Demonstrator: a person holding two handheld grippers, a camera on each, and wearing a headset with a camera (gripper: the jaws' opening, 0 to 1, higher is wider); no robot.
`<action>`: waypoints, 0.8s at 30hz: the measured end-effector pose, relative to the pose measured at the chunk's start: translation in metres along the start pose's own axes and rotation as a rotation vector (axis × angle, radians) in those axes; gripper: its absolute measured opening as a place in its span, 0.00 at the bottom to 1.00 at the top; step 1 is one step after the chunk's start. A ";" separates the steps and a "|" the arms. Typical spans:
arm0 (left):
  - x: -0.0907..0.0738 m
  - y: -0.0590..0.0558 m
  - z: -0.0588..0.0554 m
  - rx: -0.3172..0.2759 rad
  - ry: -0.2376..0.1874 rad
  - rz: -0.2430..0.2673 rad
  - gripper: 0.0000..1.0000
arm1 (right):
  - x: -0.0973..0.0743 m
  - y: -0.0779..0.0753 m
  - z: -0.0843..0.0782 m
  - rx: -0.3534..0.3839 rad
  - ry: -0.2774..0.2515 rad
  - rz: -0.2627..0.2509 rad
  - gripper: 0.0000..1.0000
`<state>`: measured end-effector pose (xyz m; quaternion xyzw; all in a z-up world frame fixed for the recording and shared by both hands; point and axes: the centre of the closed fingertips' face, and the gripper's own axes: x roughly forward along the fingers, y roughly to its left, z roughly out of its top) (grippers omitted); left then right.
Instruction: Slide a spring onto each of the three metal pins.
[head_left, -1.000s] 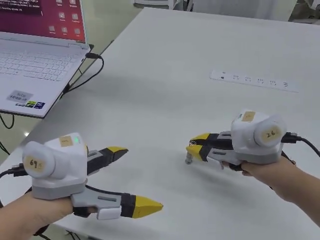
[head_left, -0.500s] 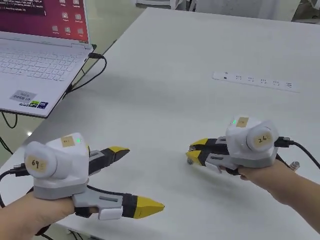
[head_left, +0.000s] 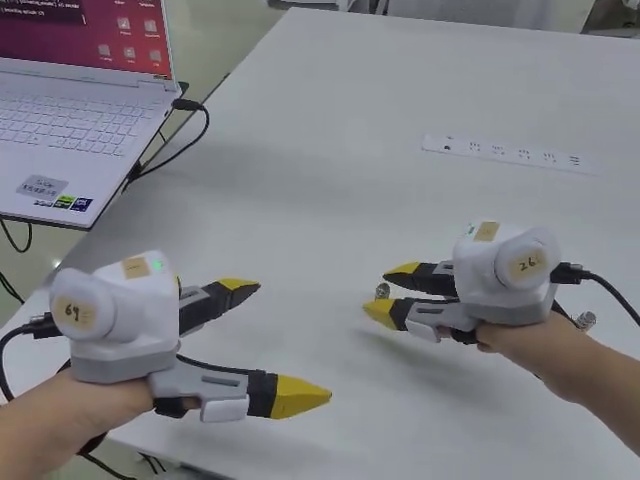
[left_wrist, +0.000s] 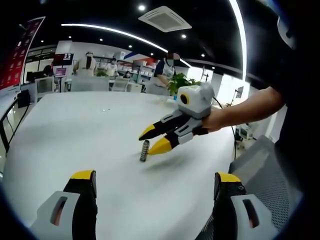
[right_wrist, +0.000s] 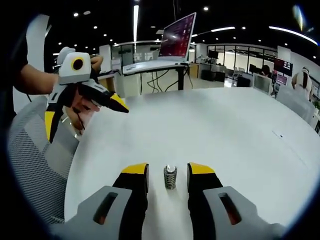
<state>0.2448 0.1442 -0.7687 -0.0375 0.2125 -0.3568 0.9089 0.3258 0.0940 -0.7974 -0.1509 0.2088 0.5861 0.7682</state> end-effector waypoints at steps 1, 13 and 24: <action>0.001 0.000 0.001 0.000 -0.001 0.000 0.95 | -0.002 -0.002 0.000 0.001 -0.002 -0.002 0.30; 0.010 -0.001 0.009 0.028 0.000 -0.003 0.96 | -0.025 -0.011 0.003 0.044 -0.052 -0.027 0.36; 0.016 -0.008 0.020 0.066 -0.002 -0.015 0.98 | -0.057 -0.011 0.005 0.065 -0.083 -0.056 0.44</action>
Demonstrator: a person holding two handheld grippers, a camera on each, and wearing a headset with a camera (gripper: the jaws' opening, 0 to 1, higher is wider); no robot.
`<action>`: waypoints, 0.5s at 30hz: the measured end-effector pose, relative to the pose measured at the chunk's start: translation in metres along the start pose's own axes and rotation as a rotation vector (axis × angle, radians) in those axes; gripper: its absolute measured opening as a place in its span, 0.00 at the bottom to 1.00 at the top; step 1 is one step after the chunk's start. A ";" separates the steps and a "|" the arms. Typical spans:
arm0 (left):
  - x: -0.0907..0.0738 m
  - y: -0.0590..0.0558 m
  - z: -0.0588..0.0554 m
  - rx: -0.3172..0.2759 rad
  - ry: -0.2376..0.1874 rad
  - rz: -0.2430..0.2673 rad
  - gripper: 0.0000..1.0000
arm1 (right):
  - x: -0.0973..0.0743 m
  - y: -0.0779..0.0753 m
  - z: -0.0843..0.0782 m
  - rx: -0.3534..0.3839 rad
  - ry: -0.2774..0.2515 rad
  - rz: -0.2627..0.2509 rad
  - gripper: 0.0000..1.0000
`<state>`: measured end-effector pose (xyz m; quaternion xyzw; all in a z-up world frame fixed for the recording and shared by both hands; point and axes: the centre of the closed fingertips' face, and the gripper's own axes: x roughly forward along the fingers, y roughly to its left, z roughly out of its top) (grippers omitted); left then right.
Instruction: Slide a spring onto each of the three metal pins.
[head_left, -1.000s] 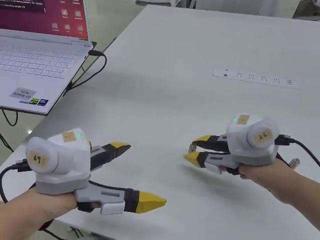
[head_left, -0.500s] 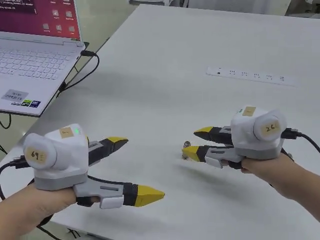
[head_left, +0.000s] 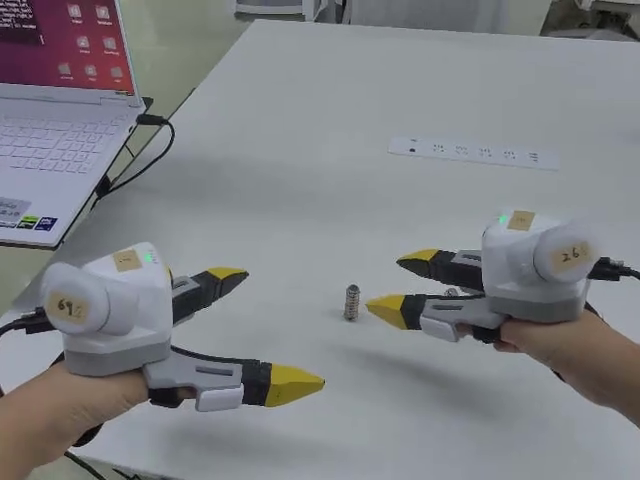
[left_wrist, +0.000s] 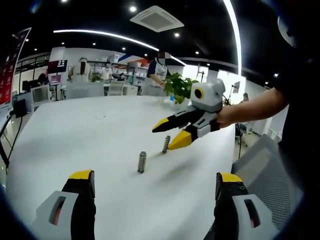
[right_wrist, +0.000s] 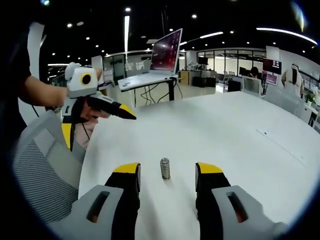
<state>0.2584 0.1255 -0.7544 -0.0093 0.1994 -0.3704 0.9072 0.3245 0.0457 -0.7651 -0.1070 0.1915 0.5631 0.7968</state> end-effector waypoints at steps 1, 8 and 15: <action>0.000 -0.001 0.001 0.001 -0.002 -0.002 0.98 | -0.002 0.001 0.000 0.005 -0.001 0.000 0.45; 0.001 -0.005 0.004 0.021 0.003 -0.006 0.98 | -0.020 0.011 -0.004 0.013 -0.018 0.010 0.52; 0.002 -0.010 0.007 0.037 0.010 -0.014 0.98 | -0.048 0.014 -0.010 0.037 -0.055 -0.019 0.58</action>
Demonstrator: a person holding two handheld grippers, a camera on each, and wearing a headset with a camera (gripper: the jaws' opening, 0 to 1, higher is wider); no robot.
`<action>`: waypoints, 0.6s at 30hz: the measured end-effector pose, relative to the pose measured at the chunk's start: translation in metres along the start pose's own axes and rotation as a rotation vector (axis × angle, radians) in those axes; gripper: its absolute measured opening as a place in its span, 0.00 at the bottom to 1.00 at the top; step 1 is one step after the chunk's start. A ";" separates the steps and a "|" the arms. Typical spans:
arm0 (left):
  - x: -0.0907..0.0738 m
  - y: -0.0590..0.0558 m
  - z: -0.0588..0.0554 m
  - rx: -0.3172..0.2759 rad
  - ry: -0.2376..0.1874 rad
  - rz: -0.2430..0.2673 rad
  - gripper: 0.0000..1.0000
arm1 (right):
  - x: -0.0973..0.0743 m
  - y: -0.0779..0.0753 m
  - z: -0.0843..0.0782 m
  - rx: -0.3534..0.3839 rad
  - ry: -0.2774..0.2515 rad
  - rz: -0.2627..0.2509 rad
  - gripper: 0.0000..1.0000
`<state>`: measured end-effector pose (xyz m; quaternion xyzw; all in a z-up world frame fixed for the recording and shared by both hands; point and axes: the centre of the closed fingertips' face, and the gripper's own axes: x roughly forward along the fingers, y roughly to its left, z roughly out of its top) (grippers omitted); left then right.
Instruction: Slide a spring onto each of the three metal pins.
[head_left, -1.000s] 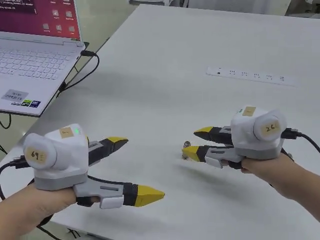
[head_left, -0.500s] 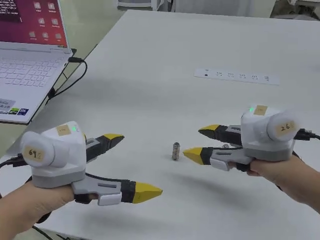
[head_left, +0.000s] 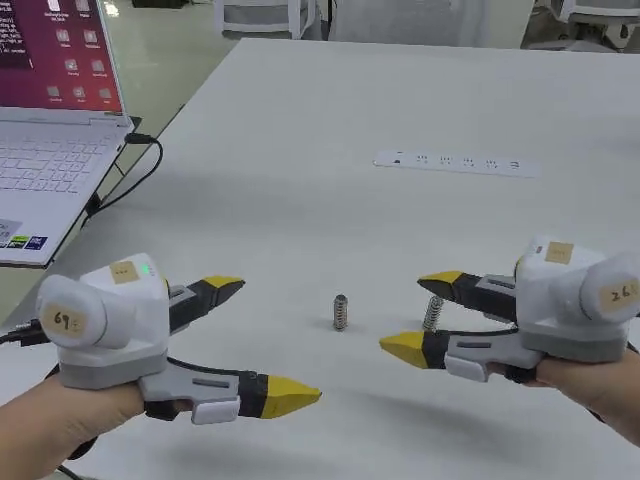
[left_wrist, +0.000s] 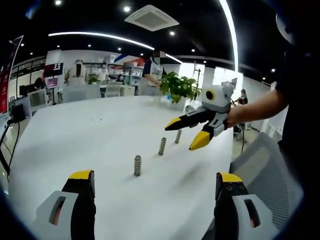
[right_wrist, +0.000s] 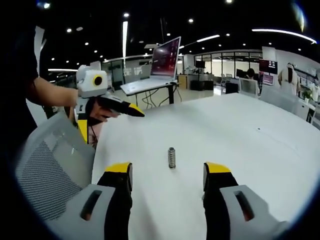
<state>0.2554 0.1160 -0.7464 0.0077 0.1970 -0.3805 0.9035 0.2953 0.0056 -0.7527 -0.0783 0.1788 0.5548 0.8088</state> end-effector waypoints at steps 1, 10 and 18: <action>0.000 0.000 0.001 0.001 -0.001 0.001 0.98 | -0.005 -0.001 -0.001 0.008 -0.005 -0.005 0.59; -0.002 -0.003 0.003 0.001 0.003 0.000 0.98 | -0.040 0.008 -0.006 0.036 -0.030 -0.015 0.72; 0.000 -0.003 0.011 0.008 -0.025 0.014 0.98 | -0.077 -0.002 -0.029 0.104 -0.039 -0.098 0.78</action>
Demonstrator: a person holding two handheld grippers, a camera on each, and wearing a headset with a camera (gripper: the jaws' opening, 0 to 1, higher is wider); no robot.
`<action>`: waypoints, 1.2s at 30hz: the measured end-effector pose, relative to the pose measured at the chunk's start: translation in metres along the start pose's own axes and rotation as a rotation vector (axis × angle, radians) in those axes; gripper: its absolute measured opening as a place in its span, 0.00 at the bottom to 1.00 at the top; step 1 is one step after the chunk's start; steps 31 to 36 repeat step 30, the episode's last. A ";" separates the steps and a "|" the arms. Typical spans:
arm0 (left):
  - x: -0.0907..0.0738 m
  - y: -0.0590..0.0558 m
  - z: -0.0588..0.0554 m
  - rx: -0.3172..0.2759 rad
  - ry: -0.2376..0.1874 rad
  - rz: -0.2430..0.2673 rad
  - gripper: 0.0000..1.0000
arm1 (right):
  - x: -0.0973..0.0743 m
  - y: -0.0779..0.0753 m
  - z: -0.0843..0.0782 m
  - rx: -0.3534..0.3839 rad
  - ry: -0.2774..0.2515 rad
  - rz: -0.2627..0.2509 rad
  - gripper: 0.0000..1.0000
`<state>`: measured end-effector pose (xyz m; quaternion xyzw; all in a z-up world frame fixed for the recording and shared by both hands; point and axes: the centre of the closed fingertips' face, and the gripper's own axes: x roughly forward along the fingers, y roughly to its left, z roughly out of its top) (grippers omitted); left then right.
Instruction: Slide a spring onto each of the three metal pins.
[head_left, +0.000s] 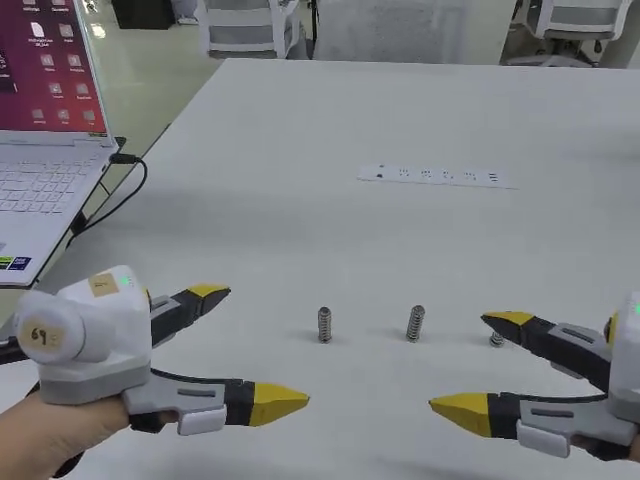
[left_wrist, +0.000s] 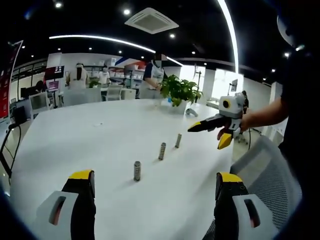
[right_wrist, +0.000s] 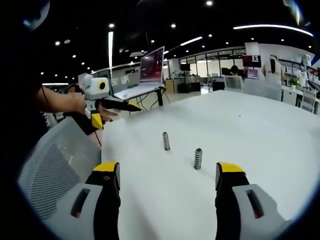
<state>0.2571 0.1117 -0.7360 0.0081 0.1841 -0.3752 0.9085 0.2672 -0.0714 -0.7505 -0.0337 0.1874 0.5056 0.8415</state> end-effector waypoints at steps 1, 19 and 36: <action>0.000 0.000 -0.001 0.001 0.002 -0.001 0.98 | -0.004 -0.003 -0.001 0.007 -0.003 -0.011 0.79; 0.003 -0.007 -0.011 -0.007 0.009 -0.007 0.98 | -0.054 -0.039 -0.030 -0.024 0.056 -0.122 0.99; -0.003 -0.005 -0.015 -0.006 0.016 0.000 0.98 | -0.070 -0.045 -0.044 -0.043 0.107 -0.144 0.99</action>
